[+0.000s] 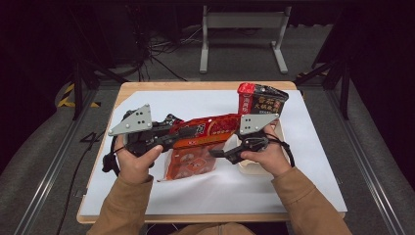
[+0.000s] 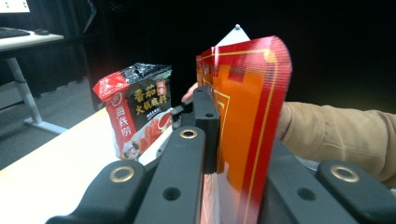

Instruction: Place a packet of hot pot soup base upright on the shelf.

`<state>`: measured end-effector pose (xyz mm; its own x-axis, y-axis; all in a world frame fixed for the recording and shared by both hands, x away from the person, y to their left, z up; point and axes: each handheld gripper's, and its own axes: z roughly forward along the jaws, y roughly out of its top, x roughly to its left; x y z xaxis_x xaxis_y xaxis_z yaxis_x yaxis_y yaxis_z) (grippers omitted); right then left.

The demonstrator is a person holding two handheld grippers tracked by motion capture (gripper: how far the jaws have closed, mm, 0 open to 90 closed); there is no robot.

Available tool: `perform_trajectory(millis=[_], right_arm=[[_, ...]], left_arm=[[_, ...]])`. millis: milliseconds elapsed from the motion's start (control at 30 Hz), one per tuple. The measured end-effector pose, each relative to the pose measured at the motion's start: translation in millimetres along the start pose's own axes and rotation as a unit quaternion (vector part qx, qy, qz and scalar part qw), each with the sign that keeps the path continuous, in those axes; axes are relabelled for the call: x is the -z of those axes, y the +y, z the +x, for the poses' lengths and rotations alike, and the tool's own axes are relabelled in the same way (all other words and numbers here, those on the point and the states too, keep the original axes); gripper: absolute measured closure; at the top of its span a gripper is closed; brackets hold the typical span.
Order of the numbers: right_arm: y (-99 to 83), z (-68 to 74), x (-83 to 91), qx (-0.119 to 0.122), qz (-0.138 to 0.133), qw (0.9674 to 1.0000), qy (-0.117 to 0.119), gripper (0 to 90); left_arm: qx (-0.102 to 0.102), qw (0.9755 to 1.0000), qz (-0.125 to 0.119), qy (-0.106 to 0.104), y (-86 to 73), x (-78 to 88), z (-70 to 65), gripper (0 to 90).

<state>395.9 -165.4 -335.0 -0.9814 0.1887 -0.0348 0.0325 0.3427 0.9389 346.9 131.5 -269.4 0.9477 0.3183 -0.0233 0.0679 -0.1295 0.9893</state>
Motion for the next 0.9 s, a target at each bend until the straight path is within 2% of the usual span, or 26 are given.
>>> perform_trajectory(millis=[233, 500, 667, 900], right_arm=[[-3.2, 1.0, 1.7, -0.016, -0.006, 0.9994, 0.029, 41.8], [-5.9, 2.7, -3.4, -0.014, 0.005, 0.9991, 0.039, 46.1], [-5.2, 3.5, -4.8, -0.012, -0.001, 0.9984, 0.055, 59.0], [-3.2, 5.9, -4.5, -0.001, 0.004, 0.9974, 0.071, 69.0]], left_arm=[[0.000, 0.9999, -0.001, 0.010, -0.7, 0.1, -0.3, 90.0], [0.004, 0.9999, -0.006, 0.014, -1.7, 1.7, 1.4, 90.0], [0.006, 0.9998, -0.010, 0.014, -2.5, 2.9, 2.4, 90.0], [0.007, 0.9997, -0.013, 0.018, -3.1, 5.1, 3.2, 89.9]])
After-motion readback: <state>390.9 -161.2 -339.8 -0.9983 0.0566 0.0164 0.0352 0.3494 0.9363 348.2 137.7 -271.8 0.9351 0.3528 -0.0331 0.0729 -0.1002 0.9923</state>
